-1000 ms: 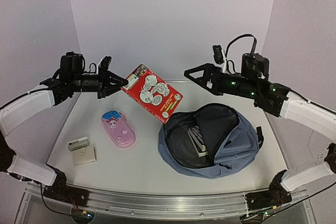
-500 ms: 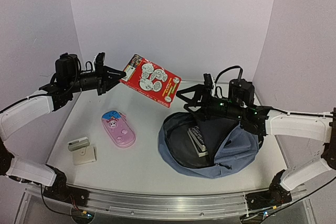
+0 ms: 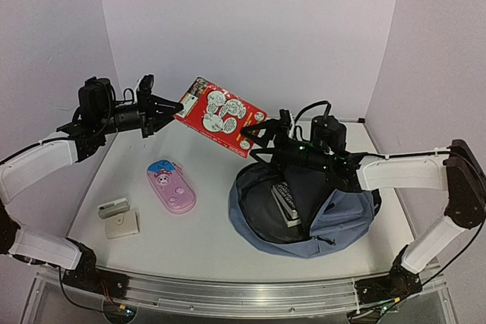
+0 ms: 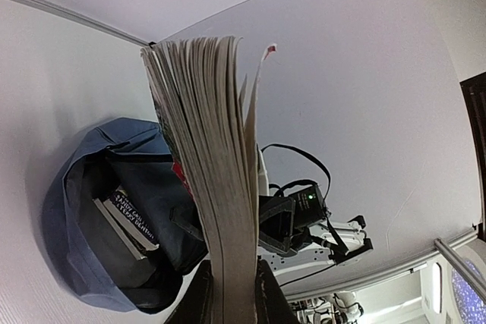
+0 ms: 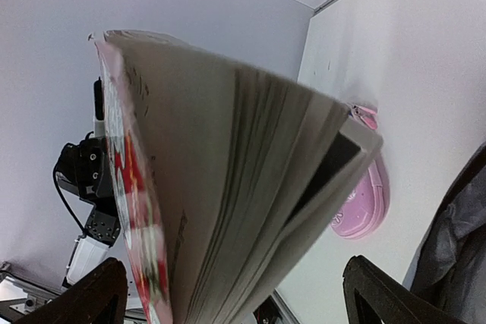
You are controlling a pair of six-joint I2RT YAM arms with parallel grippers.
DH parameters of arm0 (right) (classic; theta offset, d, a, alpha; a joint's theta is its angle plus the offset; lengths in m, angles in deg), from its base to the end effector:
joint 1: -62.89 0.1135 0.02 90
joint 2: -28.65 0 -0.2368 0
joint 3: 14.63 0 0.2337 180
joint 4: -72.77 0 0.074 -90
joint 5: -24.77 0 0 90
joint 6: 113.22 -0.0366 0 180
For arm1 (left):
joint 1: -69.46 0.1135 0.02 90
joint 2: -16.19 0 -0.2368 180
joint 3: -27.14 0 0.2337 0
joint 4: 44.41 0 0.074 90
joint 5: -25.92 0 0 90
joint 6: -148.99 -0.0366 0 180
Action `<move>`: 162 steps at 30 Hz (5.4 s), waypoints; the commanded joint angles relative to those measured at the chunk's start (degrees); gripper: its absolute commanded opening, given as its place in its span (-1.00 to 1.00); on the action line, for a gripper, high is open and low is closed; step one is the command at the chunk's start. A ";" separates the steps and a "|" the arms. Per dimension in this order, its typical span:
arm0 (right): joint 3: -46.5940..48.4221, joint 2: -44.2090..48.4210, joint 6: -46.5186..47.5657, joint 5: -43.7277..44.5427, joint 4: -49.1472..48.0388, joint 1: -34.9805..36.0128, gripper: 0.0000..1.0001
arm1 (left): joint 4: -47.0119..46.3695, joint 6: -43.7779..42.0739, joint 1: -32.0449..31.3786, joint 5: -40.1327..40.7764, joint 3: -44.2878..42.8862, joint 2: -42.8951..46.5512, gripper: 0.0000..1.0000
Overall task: Pack the student bag
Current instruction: Pick up the book from the center of the board, then place the book in the student bag.
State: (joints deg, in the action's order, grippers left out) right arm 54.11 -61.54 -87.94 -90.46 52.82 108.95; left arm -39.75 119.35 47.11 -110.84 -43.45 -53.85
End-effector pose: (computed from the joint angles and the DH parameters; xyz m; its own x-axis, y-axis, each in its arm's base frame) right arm 0.2284 0.2595 0.2620 -0.8641 0.2821 -0.4168 -0.3880 0.1541 0.9087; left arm 0.2411 -0.1280 0.3312 -0.8433 -0.2971 -0.4479 0.4036 0.2004 -0.8927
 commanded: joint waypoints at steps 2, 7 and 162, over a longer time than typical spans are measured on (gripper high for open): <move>4.15 -2.94 -3.83 -1.53 -11.20 0.34 0.90 | -6.01 0.63 -0.08 -4.18 -0.56 1.05 -1.00; 3.86 -3.55 -4.70 -0.64 -14.86 0.39 0.56 | -4.77 -0.09 -0.05 -4.26 -0.13 1.02 -1.00; 5.16 34.38 28.72 11.58 61.77 -18.27 -1.00 | 15.89 -9.53 -37.12 38.04 -20.85 -40.87 0.46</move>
State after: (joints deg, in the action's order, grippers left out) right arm 59.30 -28.23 -59.08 -78.92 119.75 90.83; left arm -25.11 111.72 10.62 -74.20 -62.30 -96.15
